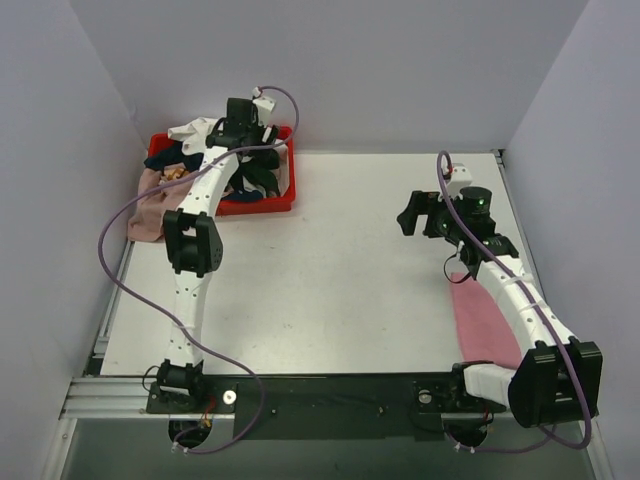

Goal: Fold and stack the t-shirts
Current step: Grab crumpled tshirt from bin with the left arm

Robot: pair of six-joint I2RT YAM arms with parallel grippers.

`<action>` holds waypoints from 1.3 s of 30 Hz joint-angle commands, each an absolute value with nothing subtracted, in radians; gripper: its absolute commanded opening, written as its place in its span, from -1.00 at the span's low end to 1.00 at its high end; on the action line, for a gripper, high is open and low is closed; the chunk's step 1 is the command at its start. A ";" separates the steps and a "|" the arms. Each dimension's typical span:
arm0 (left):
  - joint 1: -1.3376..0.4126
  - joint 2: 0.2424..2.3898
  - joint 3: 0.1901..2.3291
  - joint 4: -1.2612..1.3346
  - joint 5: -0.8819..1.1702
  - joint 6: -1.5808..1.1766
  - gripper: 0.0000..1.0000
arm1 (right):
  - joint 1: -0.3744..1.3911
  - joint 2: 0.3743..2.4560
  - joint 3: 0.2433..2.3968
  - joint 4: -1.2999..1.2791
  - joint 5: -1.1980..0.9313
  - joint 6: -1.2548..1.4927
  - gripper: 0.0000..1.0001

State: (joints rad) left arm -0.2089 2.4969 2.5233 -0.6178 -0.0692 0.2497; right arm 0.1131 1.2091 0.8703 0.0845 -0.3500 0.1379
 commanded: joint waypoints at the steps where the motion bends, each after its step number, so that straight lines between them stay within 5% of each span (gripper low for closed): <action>1: -0.198 2.536 2.556 -0.557 -0.158 0.354 0.83 | 0.135 1.155 0.865 0.080 -0.293 0.146 0.95; 3: -0.204 2.537 2.534 -0.514 -0.172 0.388 0.37 | 0.143 1.155 0.870 0.068 -0.282 0.143 0.95; 4: -0.206 2.539 2.531 -0.500 -0.181 0.396 -0.28 | 0.144 1.154 0.873 0.058 -0.281 0.140 0.95; 6: -0.209 2.537 2.542 -0.473 -0.202 0.422 -0.96 | 0.147 1.149 0.884 0.046 -0.270 0.132 0.95; 17: -0.232 2.142 2.606 -0.408 0.063 0.325 -1.00 | 0.173 1.129 0.953 0.028 -0.261 0.161 0.95; 29: -0.399 1.864 3.040 -0.627 0.173 0.288 -1.00 | 0.255 1.121 1.144 0.037 -0.400 0.202 0.95; 34: -0.670 1.705 2.819 -0.773 0.008 0.316 -1.00 | 0.287 1.043 1.126 0.045 -0.567 0.189 0.94; 39: -0.729 1.585 2.503 -0.779 -0.037 0.219 -1.00 | 0.296 0.954 1.129 -0.167 -0.706 0.170 0.93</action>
State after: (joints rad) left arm -0.7040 1.5532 2.7075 -0.6804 0.0479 0.2802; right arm 0.2840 1.0348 1.1149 -0.0448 -0.5491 0.1810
